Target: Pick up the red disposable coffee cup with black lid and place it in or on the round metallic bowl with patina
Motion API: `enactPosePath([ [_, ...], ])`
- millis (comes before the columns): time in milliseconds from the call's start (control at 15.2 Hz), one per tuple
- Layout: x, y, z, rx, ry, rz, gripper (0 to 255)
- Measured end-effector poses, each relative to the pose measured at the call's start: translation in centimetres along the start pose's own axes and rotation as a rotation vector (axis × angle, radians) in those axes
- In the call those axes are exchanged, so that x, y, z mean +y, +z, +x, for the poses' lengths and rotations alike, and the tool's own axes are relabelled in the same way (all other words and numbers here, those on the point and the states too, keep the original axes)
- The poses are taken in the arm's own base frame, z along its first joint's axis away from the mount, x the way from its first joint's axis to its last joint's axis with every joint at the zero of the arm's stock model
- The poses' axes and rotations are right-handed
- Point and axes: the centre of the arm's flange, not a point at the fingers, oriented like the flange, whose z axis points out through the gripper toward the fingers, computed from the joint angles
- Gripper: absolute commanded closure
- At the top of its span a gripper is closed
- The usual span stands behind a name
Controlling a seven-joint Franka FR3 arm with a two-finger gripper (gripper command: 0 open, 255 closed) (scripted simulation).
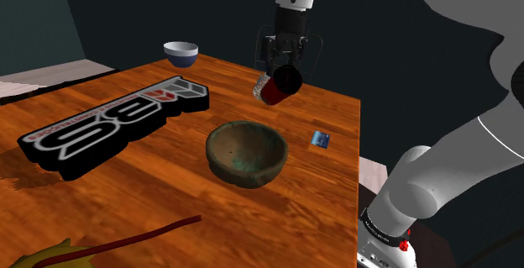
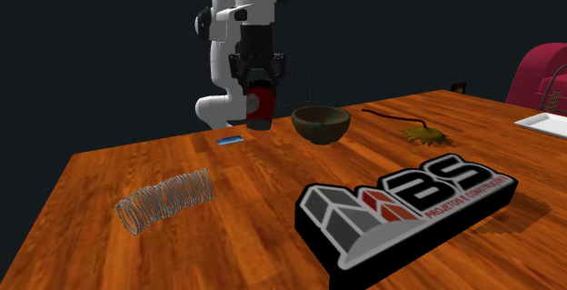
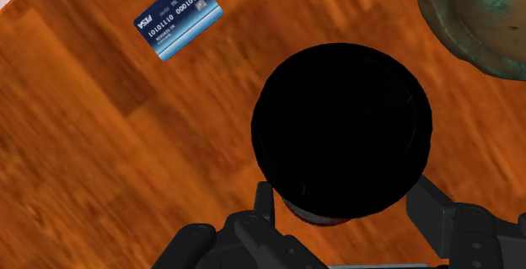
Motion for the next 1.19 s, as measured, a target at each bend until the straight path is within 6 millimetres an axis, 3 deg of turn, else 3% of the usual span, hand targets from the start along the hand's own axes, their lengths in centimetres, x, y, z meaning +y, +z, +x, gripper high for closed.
enactPosePath([
  [726,-0.1,-5.6,0.0,0.0,0.0,0.0,255],
  [858,-1.3,-6.2,-1.1,0.0,0.0,0.0,255],
  [1188,-6.8,-6.8,-4.1,0.0,-0.001,-0.001,255],
])
